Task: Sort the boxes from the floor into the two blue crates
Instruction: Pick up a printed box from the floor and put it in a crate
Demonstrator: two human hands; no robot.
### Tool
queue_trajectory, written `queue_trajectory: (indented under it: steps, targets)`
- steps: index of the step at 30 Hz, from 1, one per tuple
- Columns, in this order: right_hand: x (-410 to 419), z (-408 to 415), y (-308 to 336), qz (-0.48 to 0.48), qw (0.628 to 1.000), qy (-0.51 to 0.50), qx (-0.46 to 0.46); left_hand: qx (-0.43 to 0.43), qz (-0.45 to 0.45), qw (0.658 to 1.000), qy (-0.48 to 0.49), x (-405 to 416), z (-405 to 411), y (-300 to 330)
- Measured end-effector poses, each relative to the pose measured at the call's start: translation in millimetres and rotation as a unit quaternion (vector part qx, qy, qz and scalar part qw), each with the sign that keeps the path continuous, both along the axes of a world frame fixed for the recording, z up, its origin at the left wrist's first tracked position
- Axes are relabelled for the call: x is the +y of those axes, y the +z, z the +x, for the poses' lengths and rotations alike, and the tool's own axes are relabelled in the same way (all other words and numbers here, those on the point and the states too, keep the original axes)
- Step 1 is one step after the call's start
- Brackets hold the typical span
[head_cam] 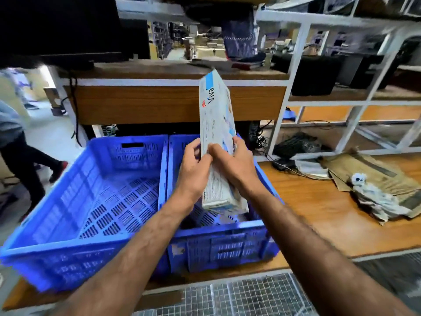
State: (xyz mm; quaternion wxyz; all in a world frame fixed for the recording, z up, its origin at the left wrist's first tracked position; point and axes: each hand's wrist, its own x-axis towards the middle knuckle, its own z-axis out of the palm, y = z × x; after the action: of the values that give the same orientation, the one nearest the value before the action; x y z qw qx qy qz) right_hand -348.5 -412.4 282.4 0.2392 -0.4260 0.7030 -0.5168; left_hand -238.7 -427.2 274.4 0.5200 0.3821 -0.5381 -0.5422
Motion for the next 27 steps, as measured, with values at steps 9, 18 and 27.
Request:
queue_trajectory:
  steps: [9, 18, 27]
  targets:
    - [-54.3, -36.4, -85.1, 0.181, 0.972, 0.077, 0.128, -0.198, 0.162, 0.963, -0.081, -80.3, -10.7, -61.8]
    - [-80.2, -47.9, -139.0, 0.310, 0.899, 0.148, 0.274, -0.398, 0.251, 0.876, -0.104, -107.4, -34.2, -91.9]
    - [-80.2, -56.0, -101.1, 0.044, 0.866, 0.187, 0.461, -0.590, -0.231, 0.769, 0.079, -67.6, -15.7, -69.8]
